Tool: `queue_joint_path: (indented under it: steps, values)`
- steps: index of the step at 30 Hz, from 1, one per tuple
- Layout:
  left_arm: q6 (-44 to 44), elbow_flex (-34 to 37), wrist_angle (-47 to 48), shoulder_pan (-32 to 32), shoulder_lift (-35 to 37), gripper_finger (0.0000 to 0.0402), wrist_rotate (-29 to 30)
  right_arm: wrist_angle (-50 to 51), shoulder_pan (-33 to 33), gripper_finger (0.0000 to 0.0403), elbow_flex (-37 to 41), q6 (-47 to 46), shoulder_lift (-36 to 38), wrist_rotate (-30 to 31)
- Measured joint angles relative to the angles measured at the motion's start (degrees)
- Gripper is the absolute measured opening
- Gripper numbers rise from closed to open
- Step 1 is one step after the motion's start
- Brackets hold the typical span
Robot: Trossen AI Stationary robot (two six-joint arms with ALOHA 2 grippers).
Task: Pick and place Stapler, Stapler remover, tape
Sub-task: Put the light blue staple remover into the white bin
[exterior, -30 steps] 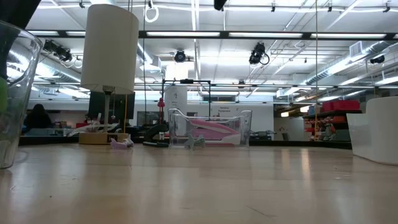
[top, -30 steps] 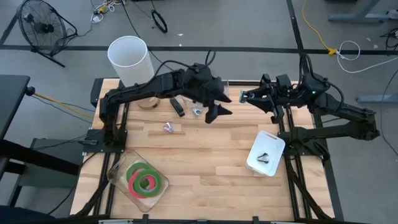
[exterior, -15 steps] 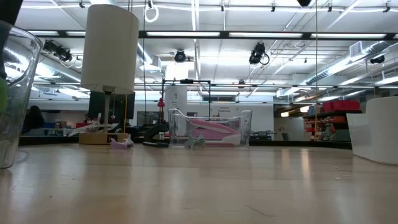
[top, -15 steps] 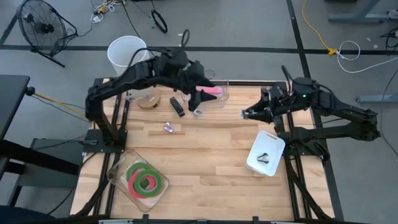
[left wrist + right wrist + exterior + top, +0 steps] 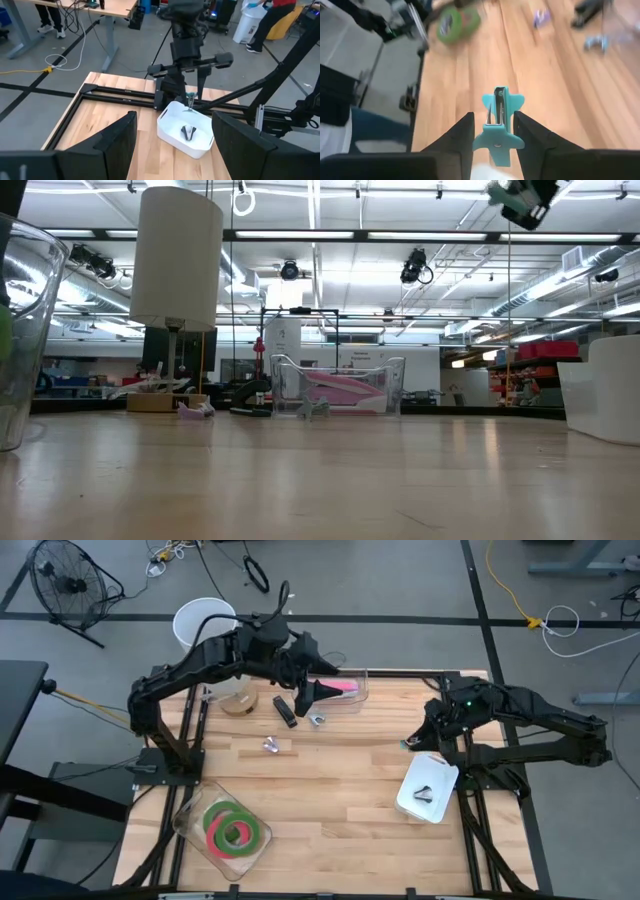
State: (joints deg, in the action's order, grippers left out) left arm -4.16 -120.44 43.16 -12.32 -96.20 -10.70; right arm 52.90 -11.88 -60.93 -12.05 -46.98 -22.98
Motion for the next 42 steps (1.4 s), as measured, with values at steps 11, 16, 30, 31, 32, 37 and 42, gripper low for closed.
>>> queue_joint_path:
  steps: [11,16,30,31,32,37,42]
  values:
    - [0.6,0.0,-0.1,0.0,0.0,0.0261,0.0,15.2,2.0,0.0116,0.0,1.1,-0.1,3.1]
    - [0.8,0.0,-0.1,0.0,0.0,0.0261,0.0,18.5,4.3,0.0116,0.0,1.4,-0.4,6.3]
    - [2.2,0.0,-0.1,0.0,0.0,0.0261,0.1,22.3,11.6,0.0116,0.1,-0.4,-5.4,9.1]
    - [2.3,0.0,-0.1,0.0,0.0,0.0261,0.2,22.3,12.4,0.0116,0.4,-1.0,-5.6,9.4]
    - [2.4,0.0,-0.1,0.0,0.0,0.0261,0.2,22.3,13.2,0.0116,0.8,-1.5,-5.8,9.5]
    - [2.5,0.0,-0.1,0.0,0.0,0.0261,0.2,21.8,17.8,0.0116,6.6,-4.9,-6.0,9.5]
    - [2.5,0.0,-0.1,0.0,0.0,0.0261,0.2,15.7,20.4,0.0116,12.8,-8.3,-6.0,9.6]
